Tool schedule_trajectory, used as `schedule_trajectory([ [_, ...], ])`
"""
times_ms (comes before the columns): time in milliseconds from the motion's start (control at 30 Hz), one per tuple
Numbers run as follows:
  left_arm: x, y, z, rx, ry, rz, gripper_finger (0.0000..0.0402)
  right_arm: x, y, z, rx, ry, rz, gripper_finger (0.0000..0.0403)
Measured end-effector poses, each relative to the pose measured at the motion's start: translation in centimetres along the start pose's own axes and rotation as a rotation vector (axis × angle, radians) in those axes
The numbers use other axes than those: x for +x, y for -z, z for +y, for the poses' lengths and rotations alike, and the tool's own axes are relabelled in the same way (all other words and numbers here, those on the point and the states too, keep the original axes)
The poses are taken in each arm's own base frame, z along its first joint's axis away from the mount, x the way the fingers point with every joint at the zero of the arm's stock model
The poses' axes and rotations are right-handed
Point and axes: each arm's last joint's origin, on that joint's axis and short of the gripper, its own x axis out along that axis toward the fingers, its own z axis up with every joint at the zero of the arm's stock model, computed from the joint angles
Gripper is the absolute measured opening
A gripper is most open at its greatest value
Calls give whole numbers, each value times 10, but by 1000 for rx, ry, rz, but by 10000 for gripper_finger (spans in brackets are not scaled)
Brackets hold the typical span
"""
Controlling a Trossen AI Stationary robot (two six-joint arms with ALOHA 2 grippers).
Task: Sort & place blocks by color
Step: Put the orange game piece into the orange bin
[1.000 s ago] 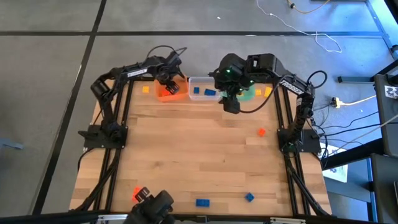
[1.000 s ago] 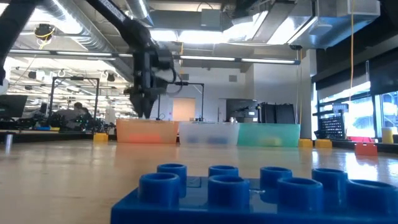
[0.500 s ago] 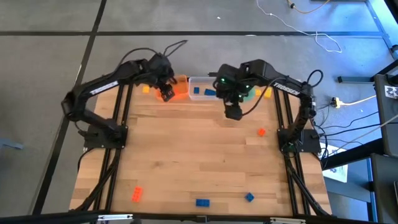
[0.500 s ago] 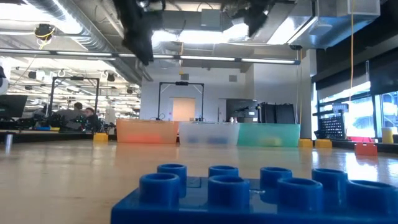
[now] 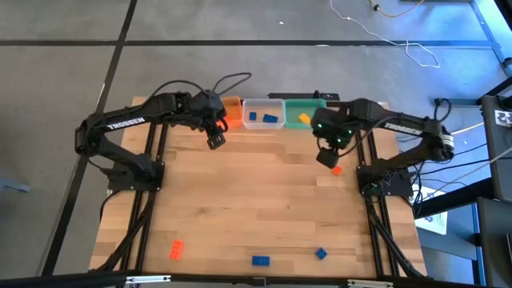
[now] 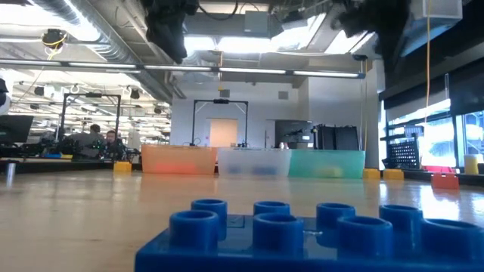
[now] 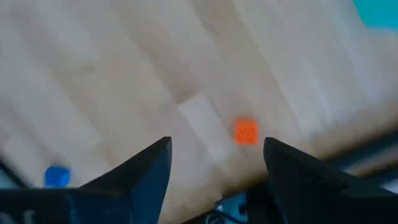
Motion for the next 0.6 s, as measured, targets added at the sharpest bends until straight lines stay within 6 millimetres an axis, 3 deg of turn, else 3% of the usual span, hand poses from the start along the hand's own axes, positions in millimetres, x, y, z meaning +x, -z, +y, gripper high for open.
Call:
schedule_trajectory([
  [233,-2,1,-9,3,14,-3,199,56,27,-16,280,163,160,253],
  [467,-2,2,-11,-34,19,-1,199,112,42,-25,286,189,222,253],
  [600,-2,2,-11,-42,19,-1,199,131,47,-27,268,159,222,253],
])
